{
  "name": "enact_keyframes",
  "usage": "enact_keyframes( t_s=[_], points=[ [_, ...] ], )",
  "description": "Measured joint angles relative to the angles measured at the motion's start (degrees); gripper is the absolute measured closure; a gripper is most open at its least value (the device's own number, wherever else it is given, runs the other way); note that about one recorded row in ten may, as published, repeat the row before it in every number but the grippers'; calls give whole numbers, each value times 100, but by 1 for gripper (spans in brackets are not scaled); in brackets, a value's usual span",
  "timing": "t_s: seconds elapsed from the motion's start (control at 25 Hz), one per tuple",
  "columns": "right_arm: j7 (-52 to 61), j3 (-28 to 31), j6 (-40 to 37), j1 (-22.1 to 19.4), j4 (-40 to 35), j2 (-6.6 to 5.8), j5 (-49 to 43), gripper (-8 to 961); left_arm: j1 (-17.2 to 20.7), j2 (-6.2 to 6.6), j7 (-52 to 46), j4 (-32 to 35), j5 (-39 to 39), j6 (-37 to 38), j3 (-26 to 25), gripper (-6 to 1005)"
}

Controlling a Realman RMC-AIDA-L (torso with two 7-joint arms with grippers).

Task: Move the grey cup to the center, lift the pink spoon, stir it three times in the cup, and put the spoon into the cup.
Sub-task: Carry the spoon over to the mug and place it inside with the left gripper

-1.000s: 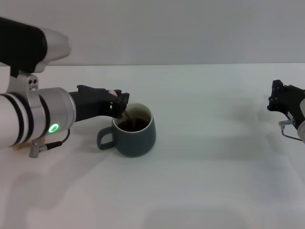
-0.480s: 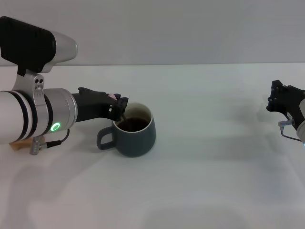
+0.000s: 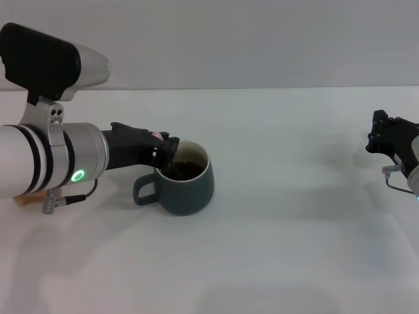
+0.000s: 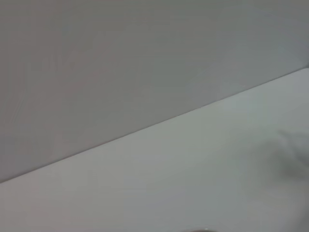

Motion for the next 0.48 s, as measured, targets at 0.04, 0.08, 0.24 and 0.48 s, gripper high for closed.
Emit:
enact_keyframes(
  t_s=[0.04, 0.08, 0.24, 0.48],
  points=[
    [3, 0, 0, 0, 0, 0, 0, 954, 0, 0, 0, 0, 0, 0, 0, 855],
    [5, 0, 0, 0, 0, 0, 0, 953, -8, 0, 2, -16, -8, -17, 11, 855],
    [6, 0, 0, -11, 0, 0, 0, 953, -55, -5, 15, -26, -77, -55, 34, 855],
    [18, 0, 0, -43, 0, 0, 0, 953, -130, -7, 27, 11, -136, -46, 64, 855]
  ],
)
